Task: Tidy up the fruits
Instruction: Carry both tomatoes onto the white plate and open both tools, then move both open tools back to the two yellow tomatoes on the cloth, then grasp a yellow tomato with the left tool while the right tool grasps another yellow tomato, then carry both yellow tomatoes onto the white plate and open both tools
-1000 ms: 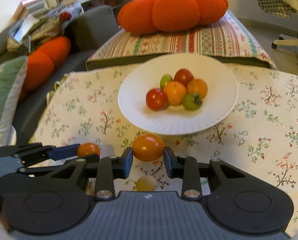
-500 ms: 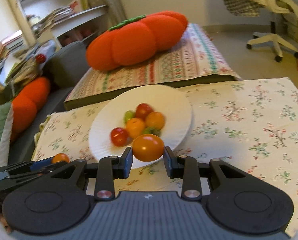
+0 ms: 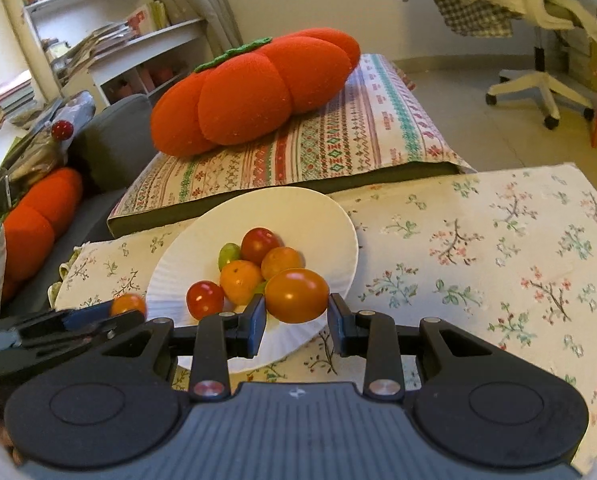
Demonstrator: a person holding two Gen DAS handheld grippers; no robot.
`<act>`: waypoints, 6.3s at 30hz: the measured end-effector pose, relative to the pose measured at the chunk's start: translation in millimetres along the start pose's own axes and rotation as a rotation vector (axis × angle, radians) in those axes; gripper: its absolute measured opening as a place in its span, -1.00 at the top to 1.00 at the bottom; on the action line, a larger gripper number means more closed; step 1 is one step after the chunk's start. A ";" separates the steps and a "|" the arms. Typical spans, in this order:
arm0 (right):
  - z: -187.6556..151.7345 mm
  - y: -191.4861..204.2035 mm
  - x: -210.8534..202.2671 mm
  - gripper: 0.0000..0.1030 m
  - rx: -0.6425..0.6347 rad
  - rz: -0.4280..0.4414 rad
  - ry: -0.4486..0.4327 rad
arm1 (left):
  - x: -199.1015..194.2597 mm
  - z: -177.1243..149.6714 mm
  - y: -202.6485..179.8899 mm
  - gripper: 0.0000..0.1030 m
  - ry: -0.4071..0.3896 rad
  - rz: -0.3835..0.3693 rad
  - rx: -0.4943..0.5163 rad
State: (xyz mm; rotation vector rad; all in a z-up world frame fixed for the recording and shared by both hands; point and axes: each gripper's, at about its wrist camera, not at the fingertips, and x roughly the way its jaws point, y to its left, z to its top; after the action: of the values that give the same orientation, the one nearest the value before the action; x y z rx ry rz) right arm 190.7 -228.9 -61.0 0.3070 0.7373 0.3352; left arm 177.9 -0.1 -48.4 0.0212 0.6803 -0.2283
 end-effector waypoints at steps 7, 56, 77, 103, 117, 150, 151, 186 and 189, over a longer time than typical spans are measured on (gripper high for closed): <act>-2.6 11.6 13.4 0.42 -0.098 -0.001 0.005 | 15.6 8.5 9.1 0.75 -0.007 -0.030 -0.030; -31.1 47.9 -35.8 -0.40 -0.043 0.104 0.123 | -83.9 -50.7 21.1 -0.63 0.106 0.097 -0.124; -49.4 56.0 -21.2 -0.23 -0.087 0.052 0.196 | -65.8 -78.0 8.6 -0.63 0.203 0.069 -0.100; -73.8 77.9 21.4 0.55 -0.201 0.016 0.316 | -47.7 -91.4 -8.3 0.91 0.258 0.054 -0.009; -57.7 75.4 3.1 0.55 -0.167 0.037 0.245 | -57.4 -79.0 -0.4 0.91 0.200 0.061 -0.058; -12.1 21.8 -16.6 0.55 -0.007 -0.032 0.058 | -48.2 -22.7 9.9 0.91 0.002 0.035 -0.111; -10.8 20.1 -14.6 0.55 -0.008 -0.037 0.057 | -46.0 -20.4 9.9 0.91 -0.004 0.036 -0.107; 8.3 -2.7 13.9 0.44 0.017 -0.040 -0.002 | -6.6 3.5 23.0 0.32 -0.054 -0.029 -0.126; 9.4 -4.1 10.2 0.43 0.041 -0.038 0.002 | -10.0 2.5 25.5 0.32 -0.034 -0.021 -0.137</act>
State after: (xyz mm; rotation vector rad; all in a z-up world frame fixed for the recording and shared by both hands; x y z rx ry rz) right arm 205.1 -229.9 -62.1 0.3313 0.7519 0.2848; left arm 177.4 26.6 -41.6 -0.1212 0.6610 -0.2010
